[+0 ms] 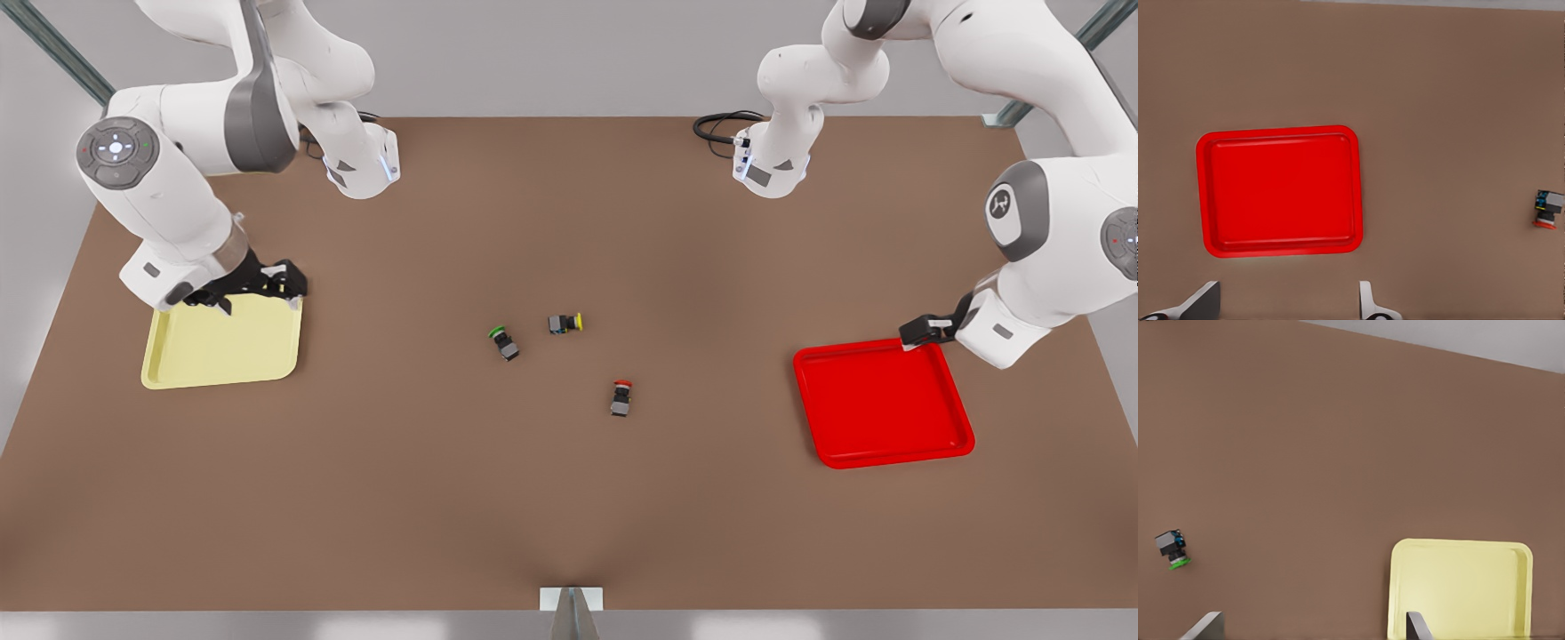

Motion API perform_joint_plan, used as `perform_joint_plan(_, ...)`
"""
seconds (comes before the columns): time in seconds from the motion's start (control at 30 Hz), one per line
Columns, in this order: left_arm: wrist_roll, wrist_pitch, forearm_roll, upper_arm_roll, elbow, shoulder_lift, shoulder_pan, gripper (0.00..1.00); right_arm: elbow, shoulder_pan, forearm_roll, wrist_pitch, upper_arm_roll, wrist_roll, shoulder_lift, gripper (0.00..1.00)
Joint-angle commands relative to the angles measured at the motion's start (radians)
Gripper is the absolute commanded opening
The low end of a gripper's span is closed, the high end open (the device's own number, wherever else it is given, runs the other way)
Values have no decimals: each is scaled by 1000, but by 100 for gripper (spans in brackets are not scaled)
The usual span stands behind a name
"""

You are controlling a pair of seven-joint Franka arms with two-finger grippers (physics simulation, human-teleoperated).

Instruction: Place the switches on the corresponding trays according to their colors

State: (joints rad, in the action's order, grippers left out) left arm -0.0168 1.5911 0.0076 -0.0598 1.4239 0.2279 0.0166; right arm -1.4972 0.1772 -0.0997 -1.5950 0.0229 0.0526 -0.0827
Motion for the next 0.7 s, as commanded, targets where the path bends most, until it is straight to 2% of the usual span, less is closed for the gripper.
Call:
perform_joint_plan(0.0, -9, -2, -3, 0, -2, -1, -1, 100, 0, 8, 0, 0, 0, -2, 0, 100)
perform_joint_plan(0.13, -3, -7, -1, 1, 6, 2, 0, 100, -17, 13, 5, 3, 11, -8, -17, 100)
perform_joint_plan(0.23, 4, -30, -3, 1, 3, 74, 60, 100, -15, 34, 9, 24, 35, -11, -61, 100)
perform_joint_plan(0.3, 12, -23, -9, 9, -6, 148, 137, 100, -5, 53, 11, 70, 150, -181, -132, 100)
perform_joint_plan(0.37, 124, -11, -41, 9, -8, 223, 236, 100, -6, 53, 11, 70, 305, -218, -176, 100)
perform_joint_plan(0.43, 208, 72, -38, 8, -22, 286, 309, 100, -5, 54, 11, 61, 374, -220, -219, 100)
perform_joint_plan(0.53, 310, 173, -34, 8, -46, 349, 378, 100, 29, 114, 5, 17, 382, -260, -310, 100)
perform_joint_plan(0.67, 494, 185, -28, 1, -160, 441, 465, 100, 31, 208, -8, -131, 382, -473, -390, 100)
